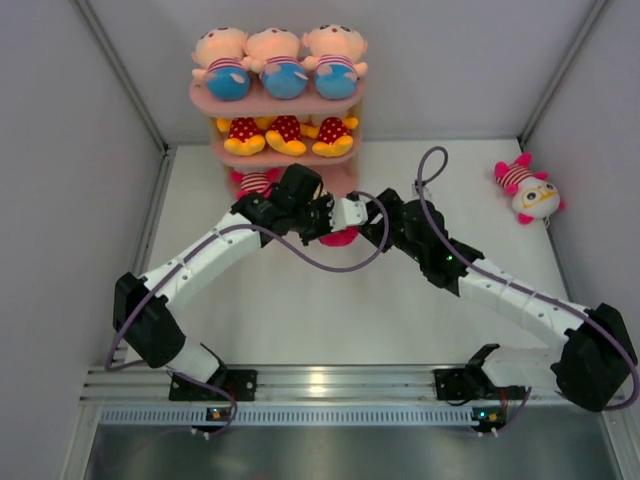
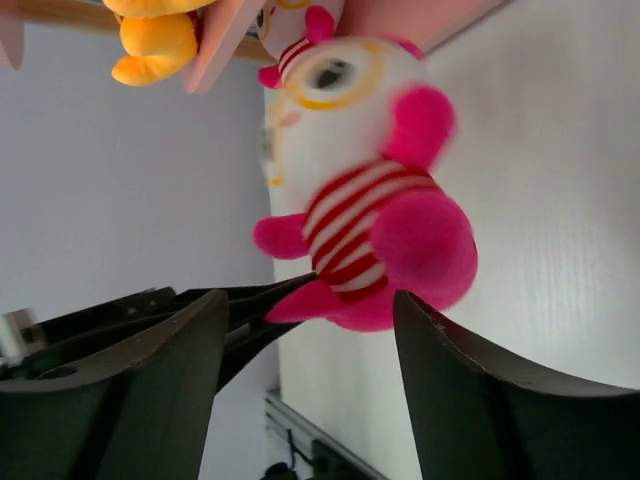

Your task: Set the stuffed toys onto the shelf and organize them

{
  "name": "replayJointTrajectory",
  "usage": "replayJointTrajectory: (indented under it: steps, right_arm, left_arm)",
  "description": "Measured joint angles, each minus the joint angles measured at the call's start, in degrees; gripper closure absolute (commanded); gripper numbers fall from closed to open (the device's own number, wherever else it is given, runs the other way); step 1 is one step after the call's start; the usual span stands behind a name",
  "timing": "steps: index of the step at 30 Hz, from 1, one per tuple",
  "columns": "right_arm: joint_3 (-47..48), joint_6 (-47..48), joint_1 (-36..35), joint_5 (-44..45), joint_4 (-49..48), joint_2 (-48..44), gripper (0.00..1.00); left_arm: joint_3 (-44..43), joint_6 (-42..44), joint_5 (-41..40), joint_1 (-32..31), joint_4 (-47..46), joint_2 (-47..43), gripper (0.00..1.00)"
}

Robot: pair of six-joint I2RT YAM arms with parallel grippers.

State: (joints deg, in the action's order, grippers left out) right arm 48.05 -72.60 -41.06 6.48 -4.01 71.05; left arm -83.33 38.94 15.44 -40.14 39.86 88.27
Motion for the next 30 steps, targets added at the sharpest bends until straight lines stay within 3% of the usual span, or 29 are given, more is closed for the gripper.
replayJointTrajectory:
  steps: [7, 13, 22, 30]
  right_arm:
    - [1.2, 17.16, 5.55, 0.22, 8.41, -8.79, 0.28]
    - [1.14, 22.75, 10.88, 3.04, 11.15, -16.59, 0.26]
    - [-0.28, 26.36, 19.82, 5.44, 16.15, -21.62, 0.25]
    - [-0.83, 28.63, 22.29, 5.64, 17.42, -22.62, 0.25]
  left_arm:
    - [10.27, 18.75, -2.49, 5.33, -0.37, -2.82, 1.0]
    - [12.35, 32.09, -4.68, 8.0, 0.46, -2.6, 1.0]
    - [10.27, 41.94, -6.1, 8.7, -2.23, -2.12, 1.0]
    - [11.72, 45.97, -5.92, 12.41, -12.5, 0.48, 1.0]
